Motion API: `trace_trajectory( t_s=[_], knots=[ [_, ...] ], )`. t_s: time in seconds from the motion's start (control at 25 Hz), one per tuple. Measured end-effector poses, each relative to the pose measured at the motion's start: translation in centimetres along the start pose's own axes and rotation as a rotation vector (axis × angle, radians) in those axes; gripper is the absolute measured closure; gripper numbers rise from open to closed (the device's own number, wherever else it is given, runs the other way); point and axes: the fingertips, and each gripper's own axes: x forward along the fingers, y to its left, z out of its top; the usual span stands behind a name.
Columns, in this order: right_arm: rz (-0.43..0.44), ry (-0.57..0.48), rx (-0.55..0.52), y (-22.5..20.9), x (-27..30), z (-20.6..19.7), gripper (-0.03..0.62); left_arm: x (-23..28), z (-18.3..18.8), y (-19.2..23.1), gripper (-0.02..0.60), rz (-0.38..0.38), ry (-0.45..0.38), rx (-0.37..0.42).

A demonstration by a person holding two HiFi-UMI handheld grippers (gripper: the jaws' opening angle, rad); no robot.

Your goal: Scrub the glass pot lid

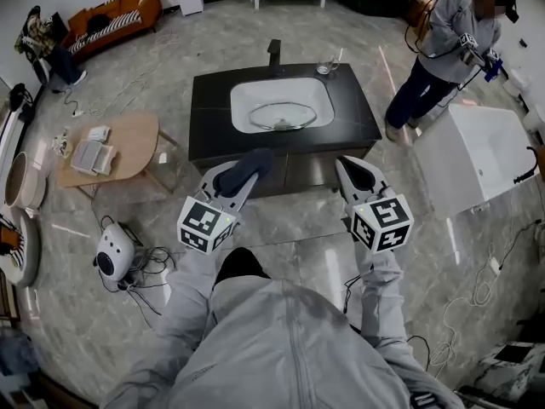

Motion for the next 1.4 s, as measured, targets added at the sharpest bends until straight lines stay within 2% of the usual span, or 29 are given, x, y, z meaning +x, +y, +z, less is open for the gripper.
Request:
trace_trajectory(
  t_s=[0.2, 0.4, 0.6, 1.0, 1.24, 1.4],
  knots=[
    [0.009, 0.003, 0.021, -1.8, 0.9, -0.2, 0.566, 1.3, 0.1, 0.3, 0.471, 0.004, 0.011, 0.0],
    [0.024, 0.059, 0.056, -3.2, 3.6, -1.6, 0.566, 3.7, -0.4, 2.6, 0.471, 0.002, 0.022, 0.0],
    [-0.003, 0.092, 0.013, -5.9, 8.9, -1.6, 0.565, 7.4, -2.2, 7.2, 0.47, -0.001, 0.037, -0.019],
    [0.006, 0.156, 0.037, -10.3, 20.4, -0.8, 0.565, 15.3, -3.9, 16.8, 0.471, -0.03, 0.057, -0.06],
    [-0.04, 0.275, 0.053, -13.5, 26.3, -2.6, 0.565, 19.7, -5.4, 21.4, 0.47, -0.059, 0.09, -0.073],
    [-0.055, 0.31, 0.089, -15.0, 29.1, -3.2, 0.565, 22.2, -6.0, 23.3, 0.47, -0.092, 0.107, -0.075]
  ],
)
